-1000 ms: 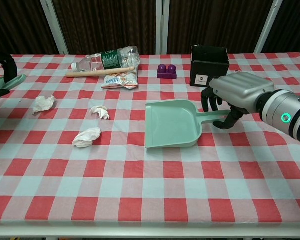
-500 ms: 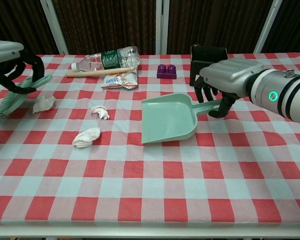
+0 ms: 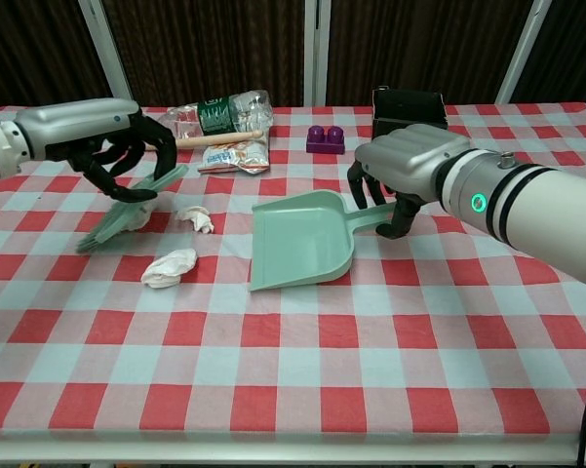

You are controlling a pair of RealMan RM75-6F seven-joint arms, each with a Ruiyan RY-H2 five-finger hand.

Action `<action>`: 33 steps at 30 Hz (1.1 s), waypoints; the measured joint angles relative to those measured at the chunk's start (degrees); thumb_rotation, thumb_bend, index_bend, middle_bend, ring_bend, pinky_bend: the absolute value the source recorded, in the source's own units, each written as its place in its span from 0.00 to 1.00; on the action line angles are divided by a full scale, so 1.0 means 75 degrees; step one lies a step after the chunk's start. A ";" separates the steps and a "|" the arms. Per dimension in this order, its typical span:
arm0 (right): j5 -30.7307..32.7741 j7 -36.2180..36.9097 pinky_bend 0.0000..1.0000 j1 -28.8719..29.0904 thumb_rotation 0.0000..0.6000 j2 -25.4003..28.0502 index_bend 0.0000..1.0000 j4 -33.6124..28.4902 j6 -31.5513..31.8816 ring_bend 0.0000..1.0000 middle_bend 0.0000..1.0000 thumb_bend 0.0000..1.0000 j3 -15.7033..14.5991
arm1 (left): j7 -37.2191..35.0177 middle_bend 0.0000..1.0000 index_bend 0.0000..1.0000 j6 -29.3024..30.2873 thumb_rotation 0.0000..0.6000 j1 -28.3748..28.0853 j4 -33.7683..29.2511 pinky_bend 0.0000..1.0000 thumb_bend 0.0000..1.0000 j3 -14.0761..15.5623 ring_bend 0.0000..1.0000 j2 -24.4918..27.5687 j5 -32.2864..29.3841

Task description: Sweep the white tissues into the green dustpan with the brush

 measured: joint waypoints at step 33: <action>-0.0051 0.0601 0.28 0.0885 1.00 -0.0520 0.60 0.1243 -0.0990 0.36 0.56 0.44 -0.0093 | 0.0348 0.54 0.54 0.0909 1.00 0.0558 -0.3150 0.86 0.48 0.0075 0.72 0.0997 -0.0857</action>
